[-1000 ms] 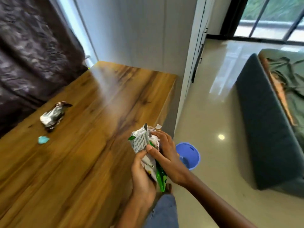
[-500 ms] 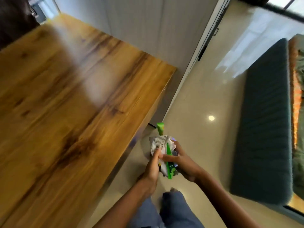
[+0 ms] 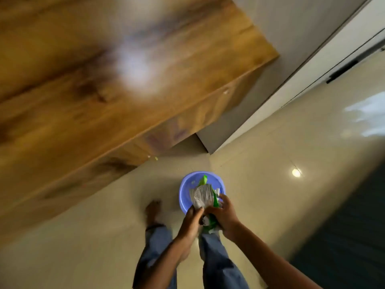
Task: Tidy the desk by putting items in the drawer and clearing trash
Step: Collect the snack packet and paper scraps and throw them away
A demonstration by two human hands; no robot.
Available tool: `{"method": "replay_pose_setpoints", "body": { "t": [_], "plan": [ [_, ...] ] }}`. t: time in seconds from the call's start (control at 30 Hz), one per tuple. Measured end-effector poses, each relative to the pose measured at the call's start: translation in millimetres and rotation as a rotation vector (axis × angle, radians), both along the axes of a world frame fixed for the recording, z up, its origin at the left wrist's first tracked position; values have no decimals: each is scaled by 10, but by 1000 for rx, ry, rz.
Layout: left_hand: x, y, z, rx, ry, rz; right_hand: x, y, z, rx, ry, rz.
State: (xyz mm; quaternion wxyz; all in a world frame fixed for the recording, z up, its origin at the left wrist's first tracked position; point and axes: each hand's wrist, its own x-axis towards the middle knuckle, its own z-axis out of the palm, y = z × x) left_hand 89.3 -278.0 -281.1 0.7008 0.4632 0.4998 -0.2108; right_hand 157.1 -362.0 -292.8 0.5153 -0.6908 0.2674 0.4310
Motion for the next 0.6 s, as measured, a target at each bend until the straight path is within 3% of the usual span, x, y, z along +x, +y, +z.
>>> {"method": "replay_pose_setpoints", "body": {
  "t": [0.43,0.6],
  "plan": [
    [-85,-201,-1849,174,152,-105,201,-173,-2197,-315,62,262],
    [-160,-172,-2151,203,166,-95,216,-168,-2549,-326,70,303]
  ]
}}
